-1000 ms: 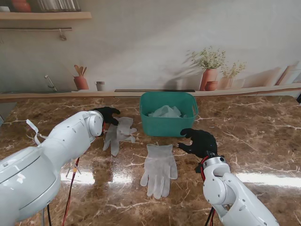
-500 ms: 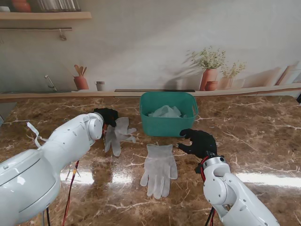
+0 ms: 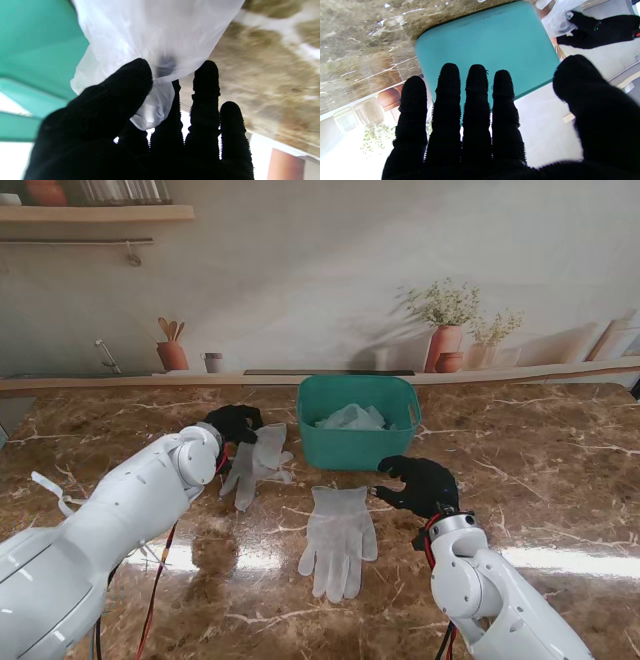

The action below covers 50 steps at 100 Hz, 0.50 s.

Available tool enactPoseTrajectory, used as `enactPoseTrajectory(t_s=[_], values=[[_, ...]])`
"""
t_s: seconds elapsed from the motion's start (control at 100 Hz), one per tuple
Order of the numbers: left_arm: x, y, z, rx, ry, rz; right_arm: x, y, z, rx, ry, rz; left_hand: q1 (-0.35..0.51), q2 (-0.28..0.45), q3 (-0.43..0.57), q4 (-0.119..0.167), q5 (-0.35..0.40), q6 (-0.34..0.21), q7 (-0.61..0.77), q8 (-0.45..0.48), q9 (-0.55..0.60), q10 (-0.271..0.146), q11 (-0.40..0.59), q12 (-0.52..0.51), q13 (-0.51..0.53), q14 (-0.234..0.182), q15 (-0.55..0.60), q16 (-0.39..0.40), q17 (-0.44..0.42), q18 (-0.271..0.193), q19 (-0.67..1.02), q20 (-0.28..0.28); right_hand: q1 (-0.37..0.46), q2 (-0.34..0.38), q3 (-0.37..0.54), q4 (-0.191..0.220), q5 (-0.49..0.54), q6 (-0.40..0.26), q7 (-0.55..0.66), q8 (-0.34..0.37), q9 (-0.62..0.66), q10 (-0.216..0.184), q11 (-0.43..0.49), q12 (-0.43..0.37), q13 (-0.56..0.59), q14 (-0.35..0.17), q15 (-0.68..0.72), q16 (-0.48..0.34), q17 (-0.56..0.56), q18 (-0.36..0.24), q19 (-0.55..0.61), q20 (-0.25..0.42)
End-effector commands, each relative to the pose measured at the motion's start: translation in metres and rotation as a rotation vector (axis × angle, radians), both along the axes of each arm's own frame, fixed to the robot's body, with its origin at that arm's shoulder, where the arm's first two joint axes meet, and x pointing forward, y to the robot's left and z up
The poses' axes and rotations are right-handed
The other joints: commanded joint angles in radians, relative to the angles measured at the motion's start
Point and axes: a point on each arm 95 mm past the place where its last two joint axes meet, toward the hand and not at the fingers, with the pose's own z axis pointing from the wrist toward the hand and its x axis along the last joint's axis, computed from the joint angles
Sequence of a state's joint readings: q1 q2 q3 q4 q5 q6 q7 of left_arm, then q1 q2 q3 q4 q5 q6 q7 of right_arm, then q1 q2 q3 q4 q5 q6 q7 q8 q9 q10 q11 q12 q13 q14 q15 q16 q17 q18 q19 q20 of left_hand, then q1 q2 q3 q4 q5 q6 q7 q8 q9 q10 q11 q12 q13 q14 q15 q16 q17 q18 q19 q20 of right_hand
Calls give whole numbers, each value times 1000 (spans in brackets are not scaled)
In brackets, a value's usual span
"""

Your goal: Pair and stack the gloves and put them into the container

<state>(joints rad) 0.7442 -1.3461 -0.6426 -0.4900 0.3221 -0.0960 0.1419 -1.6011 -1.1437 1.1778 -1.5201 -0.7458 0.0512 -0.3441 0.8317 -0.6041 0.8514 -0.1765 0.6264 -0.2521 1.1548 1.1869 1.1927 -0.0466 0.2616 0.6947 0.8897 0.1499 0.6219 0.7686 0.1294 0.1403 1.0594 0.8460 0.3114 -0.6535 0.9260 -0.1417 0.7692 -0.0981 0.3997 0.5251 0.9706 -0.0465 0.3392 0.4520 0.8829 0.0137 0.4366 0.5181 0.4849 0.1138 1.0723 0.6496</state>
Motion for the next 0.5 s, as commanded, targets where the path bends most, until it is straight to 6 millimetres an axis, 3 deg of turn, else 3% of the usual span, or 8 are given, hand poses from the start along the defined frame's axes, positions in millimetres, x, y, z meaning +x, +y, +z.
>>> enactPoseTrajectory(t_s=[0.0, 0.49], values=[[-8, 5, -4, 5, -6, -5, -4, 6, -4, 4, 26, 15, 26, -16, 56, -34, 45, -22, 38, 22, 58, -32, -5, 34, 54, 18, 45, 22, 7, 17, 42, -13, -26, 4, 15, 35, 9, -12, 1, -12, 12, -18, -5, 5, 30, -15, 15, 9, 8, -2, 31, -10], [-68, 6, 22, -87, -55, -51, -11, 23, 2, 6, 26, 53, 9, -48, 113, -40, 75, 10, 31, 30, 93, -2, -13, 64, 124, 39, 82, 50, 55, -7, 65, -23, -20, -16, 9, 31, 7, -3, 2, -14, 9, -14, -9, 5, 38, -14, 39, 23, 22, -8, 73, 3]])
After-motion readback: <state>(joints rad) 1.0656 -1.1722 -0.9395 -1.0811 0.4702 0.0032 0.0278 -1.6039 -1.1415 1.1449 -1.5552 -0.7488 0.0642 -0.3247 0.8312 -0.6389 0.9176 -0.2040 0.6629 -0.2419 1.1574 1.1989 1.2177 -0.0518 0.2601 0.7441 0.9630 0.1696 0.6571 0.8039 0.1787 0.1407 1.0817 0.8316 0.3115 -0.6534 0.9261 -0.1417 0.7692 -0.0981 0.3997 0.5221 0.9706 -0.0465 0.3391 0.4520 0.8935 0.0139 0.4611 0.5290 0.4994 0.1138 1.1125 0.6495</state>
